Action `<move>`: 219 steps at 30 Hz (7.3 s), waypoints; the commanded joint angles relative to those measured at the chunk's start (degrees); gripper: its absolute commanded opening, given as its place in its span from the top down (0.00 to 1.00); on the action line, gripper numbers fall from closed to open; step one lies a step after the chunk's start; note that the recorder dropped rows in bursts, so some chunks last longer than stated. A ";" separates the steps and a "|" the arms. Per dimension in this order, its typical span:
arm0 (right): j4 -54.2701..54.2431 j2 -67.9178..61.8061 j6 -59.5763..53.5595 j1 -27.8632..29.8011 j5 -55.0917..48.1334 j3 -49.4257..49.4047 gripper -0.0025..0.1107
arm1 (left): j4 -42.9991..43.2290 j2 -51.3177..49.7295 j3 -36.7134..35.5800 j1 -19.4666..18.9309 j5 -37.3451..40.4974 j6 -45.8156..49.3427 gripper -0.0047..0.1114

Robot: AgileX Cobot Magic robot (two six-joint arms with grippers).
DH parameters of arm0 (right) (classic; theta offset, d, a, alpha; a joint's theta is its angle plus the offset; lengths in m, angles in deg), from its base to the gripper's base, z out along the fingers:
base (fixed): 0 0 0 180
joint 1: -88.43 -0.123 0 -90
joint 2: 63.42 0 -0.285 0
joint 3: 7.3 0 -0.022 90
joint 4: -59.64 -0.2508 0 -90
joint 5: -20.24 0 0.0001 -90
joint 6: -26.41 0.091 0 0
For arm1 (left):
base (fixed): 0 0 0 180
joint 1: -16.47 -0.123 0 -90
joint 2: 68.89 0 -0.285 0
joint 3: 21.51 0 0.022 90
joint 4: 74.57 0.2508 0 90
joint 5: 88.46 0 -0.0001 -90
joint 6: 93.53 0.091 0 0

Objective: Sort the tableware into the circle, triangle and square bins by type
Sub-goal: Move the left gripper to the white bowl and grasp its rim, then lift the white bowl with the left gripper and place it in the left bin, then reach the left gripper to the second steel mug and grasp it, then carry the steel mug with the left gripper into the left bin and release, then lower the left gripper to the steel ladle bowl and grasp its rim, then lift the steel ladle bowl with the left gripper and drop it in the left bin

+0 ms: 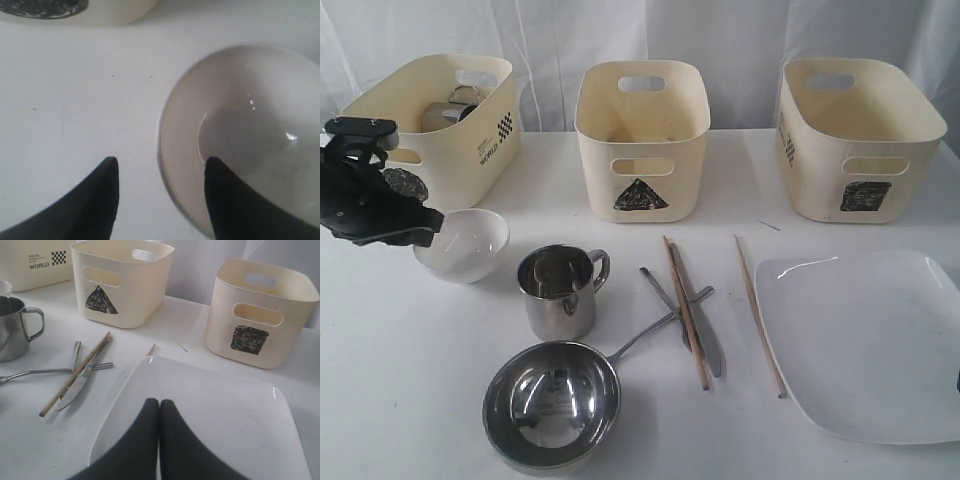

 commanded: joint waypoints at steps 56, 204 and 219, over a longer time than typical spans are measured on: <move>-0.12 0.37 0.21 -0.12 0.42 -0.40 0.98 | -10.11 9.93 18.86 1.92 16.48 10.13 0.60; -0.12 0.37 1.24 -0.12 0.42 -0.40 0.98 | -18.53 6.81 -15.43 20.39 17.09 23.71 0.93; -0.12 0.37 1.24 -0.12 0.42 -0.40 0.98 | 12.19 16.58 5.58 15.88 3.07 -1.38 0.96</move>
